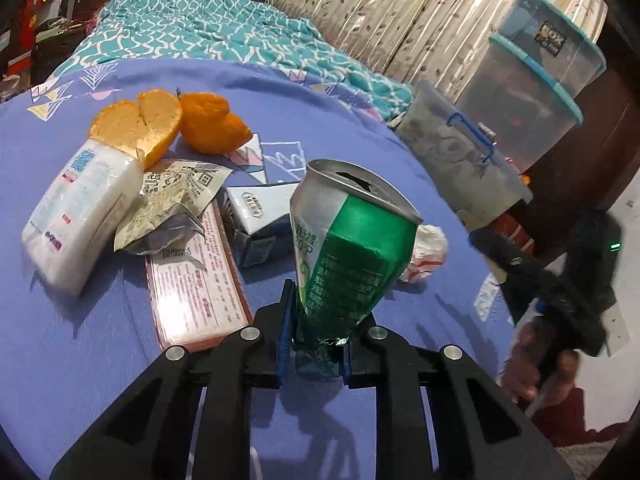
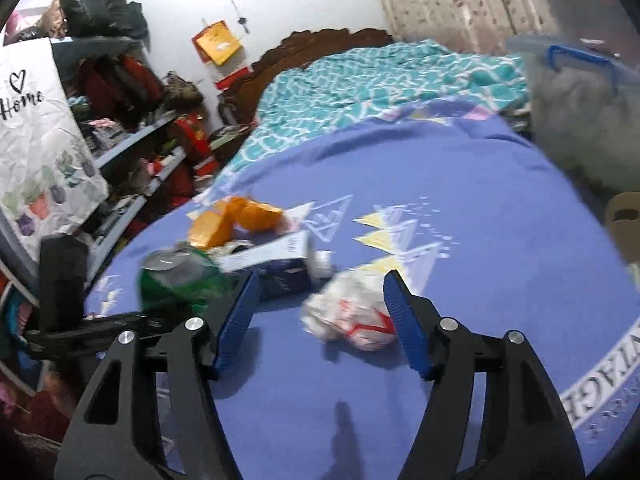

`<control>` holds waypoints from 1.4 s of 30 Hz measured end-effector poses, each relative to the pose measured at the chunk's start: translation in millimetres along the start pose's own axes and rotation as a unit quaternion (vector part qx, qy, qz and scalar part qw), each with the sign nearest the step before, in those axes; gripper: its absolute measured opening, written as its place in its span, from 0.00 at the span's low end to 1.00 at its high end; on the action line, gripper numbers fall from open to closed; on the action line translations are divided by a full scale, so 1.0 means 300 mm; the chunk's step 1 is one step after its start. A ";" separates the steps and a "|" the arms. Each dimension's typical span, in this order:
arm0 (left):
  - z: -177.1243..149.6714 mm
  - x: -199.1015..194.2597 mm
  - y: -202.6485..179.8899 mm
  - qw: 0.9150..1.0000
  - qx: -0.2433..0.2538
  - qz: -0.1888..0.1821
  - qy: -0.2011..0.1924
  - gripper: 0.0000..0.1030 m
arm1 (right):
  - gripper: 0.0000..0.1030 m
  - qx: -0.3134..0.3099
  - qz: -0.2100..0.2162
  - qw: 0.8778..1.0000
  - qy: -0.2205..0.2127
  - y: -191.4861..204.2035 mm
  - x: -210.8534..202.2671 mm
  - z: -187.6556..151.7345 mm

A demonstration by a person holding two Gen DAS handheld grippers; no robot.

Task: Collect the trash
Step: 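Carry the can and tissue to the wastebasket and release both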

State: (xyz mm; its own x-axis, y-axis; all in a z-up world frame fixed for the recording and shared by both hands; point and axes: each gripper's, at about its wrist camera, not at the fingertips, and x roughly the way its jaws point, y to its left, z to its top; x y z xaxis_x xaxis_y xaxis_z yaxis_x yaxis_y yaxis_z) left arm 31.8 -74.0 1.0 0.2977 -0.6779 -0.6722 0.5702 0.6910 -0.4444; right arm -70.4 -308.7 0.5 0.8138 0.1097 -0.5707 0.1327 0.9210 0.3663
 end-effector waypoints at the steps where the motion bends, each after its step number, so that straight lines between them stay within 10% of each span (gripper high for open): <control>1: -0.003 -0.010 -0.004 1.000 -0.001 -0.005 -0.002 0.16 | 0.68 0.005 -0.008 1.000 0.010 -0.018 0.014 -0.010; 10: -0.025 0.003 -0.064 1.000 0.008 -0.017 0.015 0.16 | 0.82 -0.014 -0.025 0.997 0.072 -0.043 0.163 -0.027; 12: -0.027 0.026 -0.077 1.000 0.009 -0.017 0.024 0.16 | 0.74 -0.026 -0.025 0.996 0.087 -0.032 0.193 -0.036; 13: -0.028 0.034 -0.084 0.999 0.011 -0.017 0.027 0.16 | 0.44 -0.033 -0.021 0.993 0.108 -0.033 0.214 -0.044; 25: 0.052 0.268 -0.326 0.992 0.083 -0.047 0.084 0.15 | 0.31 0.063 -0.087 0.994 0.006 -0.337 -0.069 -0.045; 42: 0.207 0.924 -1.132 0.947 0.241 -0.106 0.183 0.16 | 0.39 0.241 -0.189 0.949 -0.081 -1.059 -0.425 -0.059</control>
State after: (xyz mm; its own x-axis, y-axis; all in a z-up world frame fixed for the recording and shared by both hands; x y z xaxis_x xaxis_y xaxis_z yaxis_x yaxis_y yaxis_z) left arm -31.8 -512.2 2.3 -0.0973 -0.5946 -0.7981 0.8971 0.2948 -0.3290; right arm -226.4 -608.6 -56.1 0.7270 -0.2892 -0.6228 0.6441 0.6015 0.4725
